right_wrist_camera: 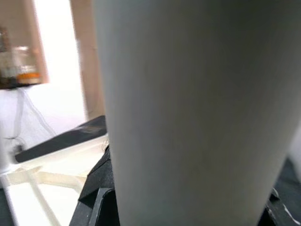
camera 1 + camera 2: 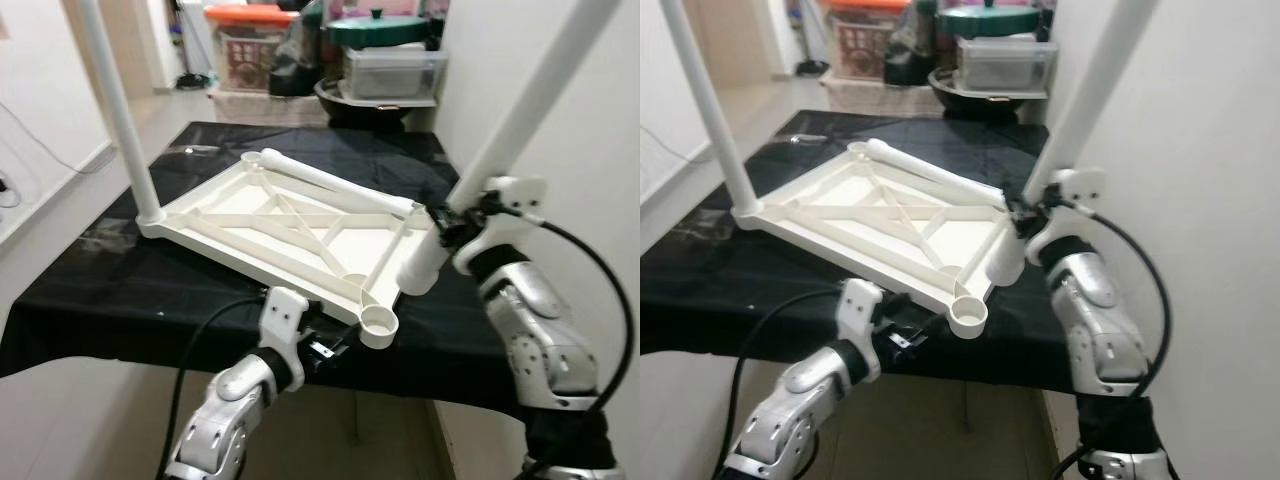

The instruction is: Building children table

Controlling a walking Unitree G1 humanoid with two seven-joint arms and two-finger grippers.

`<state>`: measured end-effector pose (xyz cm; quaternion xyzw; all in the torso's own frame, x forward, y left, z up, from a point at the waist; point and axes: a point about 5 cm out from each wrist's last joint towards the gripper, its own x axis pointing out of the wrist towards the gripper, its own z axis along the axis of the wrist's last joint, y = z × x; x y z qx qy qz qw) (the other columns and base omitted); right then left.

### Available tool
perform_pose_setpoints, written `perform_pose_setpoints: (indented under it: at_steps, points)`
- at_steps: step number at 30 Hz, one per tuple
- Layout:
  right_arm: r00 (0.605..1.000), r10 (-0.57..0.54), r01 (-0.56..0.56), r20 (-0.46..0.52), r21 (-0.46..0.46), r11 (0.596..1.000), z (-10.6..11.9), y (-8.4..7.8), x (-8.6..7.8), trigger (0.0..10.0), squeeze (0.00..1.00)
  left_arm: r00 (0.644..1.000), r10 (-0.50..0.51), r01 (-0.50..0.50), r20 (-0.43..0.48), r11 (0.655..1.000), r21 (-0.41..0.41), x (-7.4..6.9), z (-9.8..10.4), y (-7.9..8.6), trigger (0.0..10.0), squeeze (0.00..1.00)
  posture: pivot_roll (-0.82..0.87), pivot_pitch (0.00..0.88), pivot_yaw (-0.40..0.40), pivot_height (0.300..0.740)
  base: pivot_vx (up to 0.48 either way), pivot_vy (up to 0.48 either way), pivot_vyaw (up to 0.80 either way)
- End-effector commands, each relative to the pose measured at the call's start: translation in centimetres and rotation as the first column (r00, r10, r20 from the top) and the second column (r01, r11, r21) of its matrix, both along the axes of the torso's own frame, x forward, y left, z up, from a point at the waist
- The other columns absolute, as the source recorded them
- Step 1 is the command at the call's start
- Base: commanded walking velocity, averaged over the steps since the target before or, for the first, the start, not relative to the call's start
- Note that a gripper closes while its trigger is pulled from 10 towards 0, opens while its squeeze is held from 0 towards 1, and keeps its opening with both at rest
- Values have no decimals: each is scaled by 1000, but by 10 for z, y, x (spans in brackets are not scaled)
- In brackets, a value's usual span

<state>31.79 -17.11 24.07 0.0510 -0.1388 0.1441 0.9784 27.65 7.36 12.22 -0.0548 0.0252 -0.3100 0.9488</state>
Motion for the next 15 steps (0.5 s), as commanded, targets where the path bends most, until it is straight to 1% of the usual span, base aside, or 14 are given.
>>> perform_pose_setpoints:
  at_steps: [1,3,6,7,9,10,12,15]
  points:
    - [998,60,-60,11,14,998,2,4,-3,10000,0,1000,20,-20,-10,1000,11,0,-3,2,10000,0,138,0,-71,740,0,0,0]
    - [993,115,-115,-3,21,993,0,7,-4,10000,0,1000,20,-19,-10,1000,10,-1,-3,2,10000,0,141,0,-72,740,0,0,0]
    - [991,137,-137,-10,26,990,-2,9,-4,10000,0,1000,25,-25,-8,999,21,-3,-4,3,10000,0,142,0,-72,740,0,0,0]
    - [991,137,-137,-10,26,990,-2,9,-4,10000,0,1000,25,-25,-8,999,21,-3,-4,3,10000,0,142,0,-72,740,0,0,0]
    - [996,84,-84,-16,-11,996,-3,4,0,10000,0,999,29,-29,-12,999,25,-4,-4,3,10000,0,142,0,-76,740,0,0,0]
    - [996,84,-84,-16,-11,996,-3,4,0,10000,0,999,29,-29,-12,999,25,-4,-4,3,10000,0,142,0,-76,740,0,0,0]
    - [999,51,-51,-16,-37,998,-4,2,3,10000,0,999,31,-31,-17,999,29,-5,-5,3,10000,0,144,0,-75,740,0,0,800]
    - [999,47,-47,-12,-39,998,-4,2,3,10000,0,999,33,-32,-18,999,27,-5,-6,3,10000,0,144,0,-75,740,0,0,800]
